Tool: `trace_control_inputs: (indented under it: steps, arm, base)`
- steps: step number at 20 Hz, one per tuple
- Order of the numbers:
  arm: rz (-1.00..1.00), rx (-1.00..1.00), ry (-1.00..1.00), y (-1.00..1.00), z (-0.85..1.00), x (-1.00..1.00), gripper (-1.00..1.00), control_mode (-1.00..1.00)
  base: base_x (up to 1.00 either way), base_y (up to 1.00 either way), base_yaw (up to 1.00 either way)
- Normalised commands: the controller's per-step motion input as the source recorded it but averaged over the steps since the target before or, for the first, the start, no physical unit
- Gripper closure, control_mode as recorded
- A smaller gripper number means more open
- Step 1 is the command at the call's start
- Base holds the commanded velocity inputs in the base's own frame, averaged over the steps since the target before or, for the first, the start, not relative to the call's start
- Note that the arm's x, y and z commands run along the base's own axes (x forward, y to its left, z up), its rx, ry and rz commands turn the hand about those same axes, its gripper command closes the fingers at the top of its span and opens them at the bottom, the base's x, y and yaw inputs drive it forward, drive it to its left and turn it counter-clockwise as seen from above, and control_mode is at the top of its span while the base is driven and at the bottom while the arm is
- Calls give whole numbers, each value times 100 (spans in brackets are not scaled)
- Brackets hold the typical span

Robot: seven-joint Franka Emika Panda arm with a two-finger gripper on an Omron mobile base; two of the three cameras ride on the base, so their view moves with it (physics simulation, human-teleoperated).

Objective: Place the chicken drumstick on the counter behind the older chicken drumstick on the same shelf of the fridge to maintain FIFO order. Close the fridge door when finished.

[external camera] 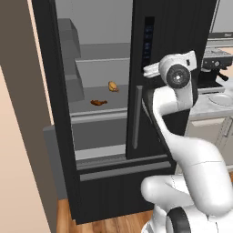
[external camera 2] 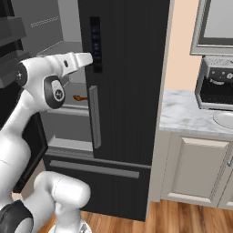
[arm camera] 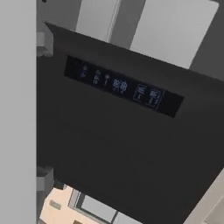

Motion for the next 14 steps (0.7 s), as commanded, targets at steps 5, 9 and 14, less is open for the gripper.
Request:
trace_control_inputs:
  steps: [5,9,14]
  arm:
    - [3,-18,-30,83,-20,-100,-100,-100]
    - [0,-14,-26,69,4,-100,-100,-100]
    - [0,-13,-12,79,0,-92,-100,-100]
  base:
    - [0,0,0]
    - [0,0,0]
    - [0,0,0]
